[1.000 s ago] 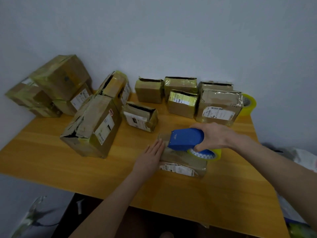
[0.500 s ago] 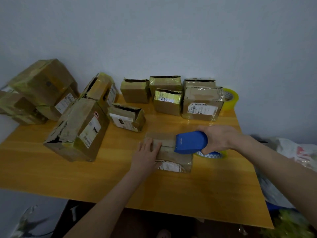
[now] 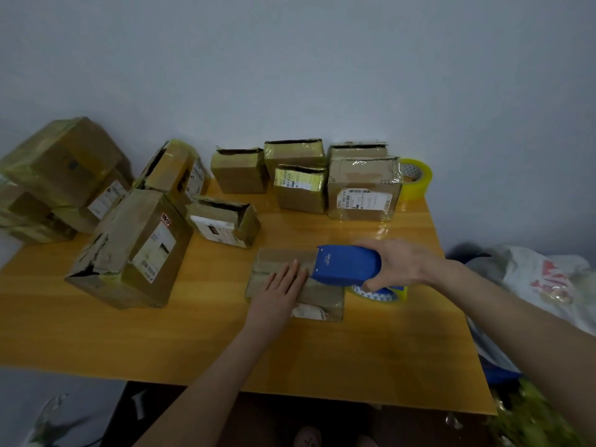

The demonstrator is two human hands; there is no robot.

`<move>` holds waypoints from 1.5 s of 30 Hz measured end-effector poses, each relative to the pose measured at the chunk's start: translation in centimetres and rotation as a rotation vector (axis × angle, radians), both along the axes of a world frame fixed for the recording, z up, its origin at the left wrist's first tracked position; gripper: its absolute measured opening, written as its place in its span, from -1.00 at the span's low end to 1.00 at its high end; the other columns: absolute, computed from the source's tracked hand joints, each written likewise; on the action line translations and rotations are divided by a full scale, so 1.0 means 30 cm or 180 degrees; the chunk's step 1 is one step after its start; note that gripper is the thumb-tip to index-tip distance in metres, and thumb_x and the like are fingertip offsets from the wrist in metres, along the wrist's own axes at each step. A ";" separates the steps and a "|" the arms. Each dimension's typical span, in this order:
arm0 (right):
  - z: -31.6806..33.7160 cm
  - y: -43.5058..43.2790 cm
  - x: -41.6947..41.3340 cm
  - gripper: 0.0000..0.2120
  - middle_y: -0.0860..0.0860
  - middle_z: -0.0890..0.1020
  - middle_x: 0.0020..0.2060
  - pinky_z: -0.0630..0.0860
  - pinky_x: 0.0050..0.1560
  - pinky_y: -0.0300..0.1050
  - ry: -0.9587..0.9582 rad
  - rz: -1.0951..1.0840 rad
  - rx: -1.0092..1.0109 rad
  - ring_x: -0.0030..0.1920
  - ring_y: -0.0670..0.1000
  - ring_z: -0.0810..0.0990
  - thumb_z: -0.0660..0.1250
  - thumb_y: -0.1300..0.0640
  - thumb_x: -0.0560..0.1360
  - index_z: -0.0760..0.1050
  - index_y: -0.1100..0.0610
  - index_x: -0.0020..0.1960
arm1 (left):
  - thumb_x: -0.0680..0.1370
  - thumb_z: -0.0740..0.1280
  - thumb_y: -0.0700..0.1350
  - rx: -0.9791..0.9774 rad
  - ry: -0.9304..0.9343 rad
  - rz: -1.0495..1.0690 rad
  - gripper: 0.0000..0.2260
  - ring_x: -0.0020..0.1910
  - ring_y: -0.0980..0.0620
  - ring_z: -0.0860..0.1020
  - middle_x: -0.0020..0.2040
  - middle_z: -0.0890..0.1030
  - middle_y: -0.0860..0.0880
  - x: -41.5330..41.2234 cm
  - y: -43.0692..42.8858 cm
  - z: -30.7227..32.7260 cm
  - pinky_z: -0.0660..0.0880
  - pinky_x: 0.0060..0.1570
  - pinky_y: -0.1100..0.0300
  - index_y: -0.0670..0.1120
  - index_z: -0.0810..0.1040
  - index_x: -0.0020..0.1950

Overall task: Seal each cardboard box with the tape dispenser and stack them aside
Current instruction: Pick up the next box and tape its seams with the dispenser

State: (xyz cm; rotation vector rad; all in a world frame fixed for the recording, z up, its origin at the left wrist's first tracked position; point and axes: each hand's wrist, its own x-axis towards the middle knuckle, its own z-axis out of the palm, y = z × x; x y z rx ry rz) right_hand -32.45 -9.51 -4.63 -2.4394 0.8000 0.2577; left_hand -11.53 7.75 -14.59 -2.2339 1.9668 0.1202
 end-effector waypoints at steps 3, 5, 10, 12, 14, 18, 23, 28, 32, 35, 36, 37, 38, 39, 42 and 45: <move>-0.003 -0.048 -0.083 -0.37 -0.10 0.57 0.03 0.55 0.09 0.09 0.0008 -0.0147 0.0191 0.03 0.00 0.54 0.49 -0.04 0.30 0.35 -0.15 0.31 | 0.67 0.10 -0.08 -0.0031 -0.0027 -0.0011 -0.31 0.53 -0.01 -0.24 0.46 -0.42 0.01 0.006 0.001 0.003 -0.23 0.48 0.08 0.03 -0.49 0.40; 0.005 -0.090 -0.160 -0.39 -0.11 0.57 0.04 0.53 0.13 0.07 0.0112 -0.0272 0.0279 0.04 -0.01 0.55 0.50 -0.01 0.30 0.37 -0.17 0.29 | 0.67 0.09 -0.10 -0.0022 -0.0033 -0.0034 -0.32 0.54 -0.01 -0.24 0.46 -0.41 0.01 0.007 -0.002 0.004 -0.22 0.49 0.08 0.03 -0.48 0.41; -0.029 -0.098 -0.224 -0.36 -0.14 0.56 0.02 0.52 0.15 0.01 0.0357 -0.0299 0.0474 0.04 -0.03 0.55 0.49 0.00 0.31 0.31 -0.21 0.32 | 0.68 0.08 -0.11 -0.0062 0.0033 -0.0079 -0.34 0.54 -0.02 -0.25 0.48 -0.39 0.01 0.010 0.002 0.002 -0.21 0.51 0.08 0.04 -0.47 0.42; -0.051 -0.090 -0.218 -0.32 -0.15 0.55 0.01 0.52 0.14 -0.01 0.0441 -0.0295 0.0471 0.04 -0.03 0.54 0.48 0.00 0.31 0.29 -0.19 0.37 | 0.68 0.05 -0.09 -0.0046 0.0029 -0.0111 -0.36 0.54 -0.02 -0.24 0.46 -0.41 0.02 0.011 0.007 0.008 -0.22 0.50 0.09 0.05 -0.46 0.42; -0.070 -0.089 -0.206 -0.30 -0.16 0.53 -0.01 0.51 0.12 -0.02 0.0556 -0.0258 0.0404 0.02 -0.04 0.52 0.48 0.00 0.32 0.28 -0.18 0.39 | 0.69 0.02 -0.05 -0.0013 0.0041 -0.0129 -0.39 0.54 -0.02 -0.24 0.46 -0.41 0.01 0.011 0.006 0.016 -0.22 0.50 0.09 0.06 -0.45 0.42; -0.091 -0.095 -0.150 -0.29 -0.17 0.50 -0.04 0.52 0.10 0.02 0.0805 -0.0099 0.0307 0.01 0.00 0.50 0.45 -0.03 0.33 0.25 -0.19 0.41 | 0.64 0.06 0.12 0.0091 0.0182 -0.0223 -0.38 0.54 -0.04 -0.23 0.48 -0.39 -0.02 0.014 0.008 0.034 -0.21 0.50 0.07 0.14 -0.38 0.45; -0.103 -0.110 -0.117 -0.29 -0.21 0.45 -0.14 0.51 0.03 -0.01 0.0844 -0.0128 0.0382 -0.05 -0.01 0.49 0.46 0.00 0.32 0.26 -0.18 0.40 | 0.53 -0.09 0.38 0.0112 0.0187 0.0149 -0.32 0.52 -0.04 -0.29 0.51 -0.35 -0.05 -0.054 -0.009 0.039 -0.27 0.47 -0.05 0.13 -0.30 0.51; -0.109 -0.101 -0.107 -0.32 -0.19 0.46 -0.13 0.52 0.03 -0.01 0.0804 -0.0202 0.0427 -0.03 0.01 0.50 0.46 0.01 0.31 0.30 -0.15 0.37 | 0.55 -0.24 0.32 -0.0032 0.0338 0.0479 -0.30 0.52 -0.02 -0.29 0.53 -0.29 -0.08 -0.216 -0.087 0.025 -0.33 0.44 -0.07 -0.10 -0.24 0.54; -0.120 -0.087 -0.127 -0.27 -0.16 0.50 -0.08 0.53 0.10 0.06 0.0747 -0.0284 0.0343 0.01 0.03 0.51 0.47 -0.04 0.30 0.26 -0.16 0.41 | 0.62 -0.14 0.21 0.0067 0.0445 0.0339 -0.41 0.52 -0.06 -0.30 0.53 -0.31 -0.03 -0.230 -0.125 0.034 -0.27 0.45 -0.15 0.00 -0.30 0.53; -0.128 -0.062 -0.137 -0.22 -0.12 0.52 0.02 0.53 0.10 -0.01 0.0563 -0.0336 0.0429 0.03 0.00 0.51 0.48 -0.04 0.32 0.22 -0.19 0.46 | 0.63 -0.13 0.19 0.0189 0.0323 0.0133 -0.42 0.52 -0.06 -0.30 0.54 -0.30 -0.03 -0.182 -0.113 0.041 -0.25 0.45 -0.13 0.03 -0.31 0.53; -0.130 -0.054 -0.140 -0.22 -0.12 0.52 0.01 0.52 0.07 -0.06 0.0484 -0.0352 0.0511 0.02 -0.01 0.50 0.48 -0.02 0.33 0.22 -0.19 0.46 | 0.63 -0.12 0.19 0.0249 0.0279 0.0095 -0.42 0.52 -0.06 -0.30 0.54 -0.31 -0.03 -0.159 -0.106 0.043 -0.25 0.46 -0.14 0.03 -0.32 0.53; -0.133 -0.046 -0.144 -0.23 -0.12 0.52 0.01 0.51 0.05 -0.10 0.0398 -0.0385 0.0613 0.02 -0.02 0.50 0.49 0.00 0.34 0.22 -0.19 0.46 | 0.63 -0.12 0.19 0.0296 0.0237 0.0078 -0.43 0.52 -0.06 -0.30 0.54 -0.32 -0.03 -0.136 -0.100 0.045 -0.24 0.46 -0.14 0.04 -0.33 0.52; -0.134 -0.038 -0.151 -0.23 -0.12 0.52 0.02 0.49 0.03 -0.13 0.0319 -0.0440 0.0717 0.03 -0.02 0.51 0.49 0.02 0.34 0.22 -0.18 0.46 | 0.63 -0.11 0.19 0.0329 0.0200 0.0066 -0.43 0.52 -0.07 -0.30 0.54 -0.32 -0.03 -0.118 -0.095 0.048 -0.23 0.47 -0.15 0.05 -0.35 0.51; -0.136 -0.029 -0.158 -0.23 -0.11 0.51 0.03 0.48 0.02 -0.13 0.0258 -0.0499 0.0779 0.04 -0.02 0.51 0.49 0.03 0.34 0.22 -0.18 0.45 | 0.63 -0.11 0.18 0.0348 0.0187 0.0051 -0.43 0.52 -0.07 -0.30 0.54 -0.33 -0.03 -0.106 -0.094 0.049 -0.23 0.47 -0.15 0.06 -0.37 0.49; -0.145 -0.001 -0.187 -0.27 -0.09 0.52 0.07 0.51 0.06 -0.08 0.0118 -0.0694 0.0850 0.06 -0.01 0.51 0.48 0.04 0.35 0.23 -0.19 0.43 | 0.63 -0.13 0.19 0.0317 0.0221 -0.0004 -0.45 0.52 -0.08 -0.29 0.54 -0.33 -0.03 -0.111 -0.099 0.034 -0.23 0.45 -0.15 0.08 -0.41 0.45; -0.146 0.009 -0.256 -0.30 -0.14 0.51 0.03 0.51 0.09 -0.05 0.0652 -0.0375 0.0535 0.04 -0.04 0.50 0.44 -0.03 0.36 0.24 -0.21 0.43 | 0.63 -0.15 0.18 0.0306 0.0120 0.0220 -0.45 0.53 -0.09 -0.26 0.54 -0.31 -0.04 -0.044 -0.085 0.034 -0.18 0.46 -0.19 0.05 -0.37 0.50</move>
